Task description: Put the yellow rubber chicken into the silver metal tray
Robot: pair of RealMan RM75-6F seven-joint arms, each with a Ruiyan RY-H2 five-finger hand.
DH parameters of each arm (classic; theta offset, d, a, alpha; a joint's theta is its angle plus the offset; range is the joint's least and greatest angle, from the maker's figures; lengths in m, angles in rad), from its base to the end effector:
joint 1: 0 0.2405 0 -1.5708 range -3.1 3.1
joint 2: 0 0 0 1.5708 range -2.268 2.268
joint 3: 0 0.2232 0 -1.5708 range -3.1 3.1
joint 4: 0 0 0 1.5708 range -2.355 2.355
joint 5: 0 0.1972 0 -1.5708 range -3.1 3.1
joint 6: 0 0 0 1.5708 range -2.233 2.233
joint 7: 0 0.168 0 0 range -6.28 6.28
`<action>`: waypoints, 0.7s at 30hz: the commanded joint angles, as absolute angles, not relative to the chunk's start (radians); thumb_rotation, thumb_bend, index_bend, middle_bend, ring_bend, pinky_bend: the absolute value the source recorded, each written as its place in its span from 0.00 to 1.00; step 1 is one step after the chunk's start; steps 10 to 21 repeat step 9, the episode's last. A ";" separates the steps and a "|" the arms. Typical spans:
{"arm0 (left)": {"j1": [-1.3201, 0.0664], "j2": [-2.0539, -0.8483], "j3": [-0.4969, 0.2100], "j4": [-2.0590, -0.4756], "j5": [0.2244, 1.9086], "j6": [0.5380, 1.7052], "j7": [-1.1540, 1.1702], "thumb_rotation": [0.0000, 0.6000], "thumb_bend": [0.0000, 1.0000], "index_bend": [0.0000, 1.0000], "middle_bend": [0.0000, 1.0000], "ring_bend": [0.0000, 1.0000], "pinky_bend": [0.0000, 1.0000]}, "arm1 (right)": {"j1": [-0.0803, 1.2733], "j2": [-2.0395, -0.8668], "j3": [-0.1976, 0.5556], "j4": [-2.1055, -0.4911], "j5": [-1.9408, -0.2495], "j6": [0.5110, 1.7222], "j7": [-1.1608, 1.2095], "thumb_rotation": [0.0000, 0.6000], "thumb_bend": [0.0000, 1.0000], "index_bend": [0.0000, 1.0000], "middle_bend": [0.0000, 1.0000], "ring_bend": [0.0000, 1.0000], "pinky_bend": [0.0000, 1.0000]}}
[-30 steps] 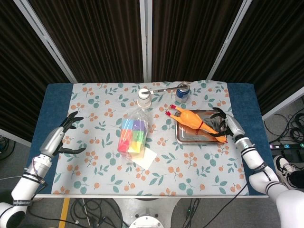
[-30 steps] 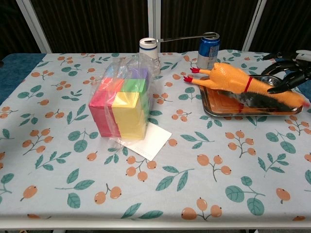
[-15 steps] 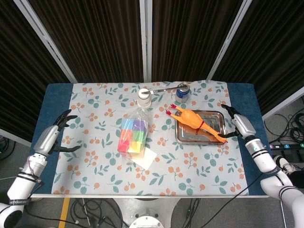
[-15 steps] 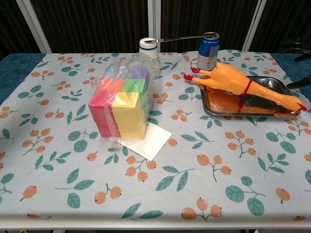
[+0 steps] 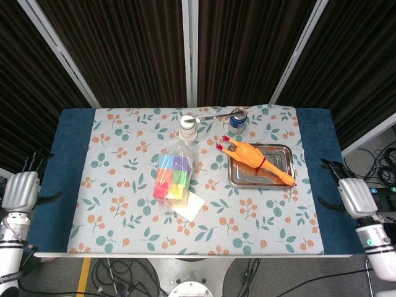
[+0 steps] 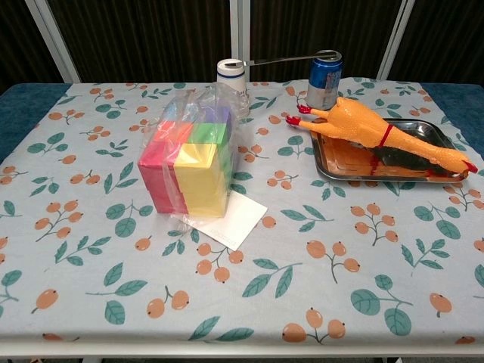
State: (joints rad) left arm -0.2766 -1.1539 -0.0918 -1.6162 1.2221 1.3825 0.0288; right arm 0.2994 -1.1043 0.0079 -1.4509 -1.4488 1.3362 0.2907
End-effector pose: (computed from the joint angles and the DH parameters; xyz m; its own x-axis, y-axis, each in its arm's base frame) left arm -0.2728 0.2600 0.1522 0.3409 0.0021 0.9401 0.9370 0.0809 -0.3399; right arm -0.2823 -0.2588 0.1563 0.2980 -0.0949 0.9498 -0.9519 -0.1040 0.2882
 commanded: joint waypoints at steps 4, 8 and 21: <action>-0.157 -1.213 -0.031 -1.614 1.271 1.536 0.113 1.00 0.14 0.21 0.07 0.05 0.25 | 0.132 -1.053 -0.038 -1.563 -1.496 1.539 0.180 1.00 0.15 0.00 0.15 0.03 0.19; -0.113 -1.229 0.005 -1.639 1.319 1.577 0.127 1.00 0.14 0.21 0.07 0.05 0.24 | 0.092 -1.062 -0.051 -1.572 -1.528 1.585 0.168 1.00 0.15 0.00 0.14 0.02 0.19; -0.105 -1.234 0.008 -1.643 1.326 1.588 0.134 1.00 0.14 0.21 0.07 0.05 0.24 | 0.088 -1.063 -0.050 -1.573 -1.535 1.591 0.166 1.00 0.15 0.00 0.14 0.02 0.19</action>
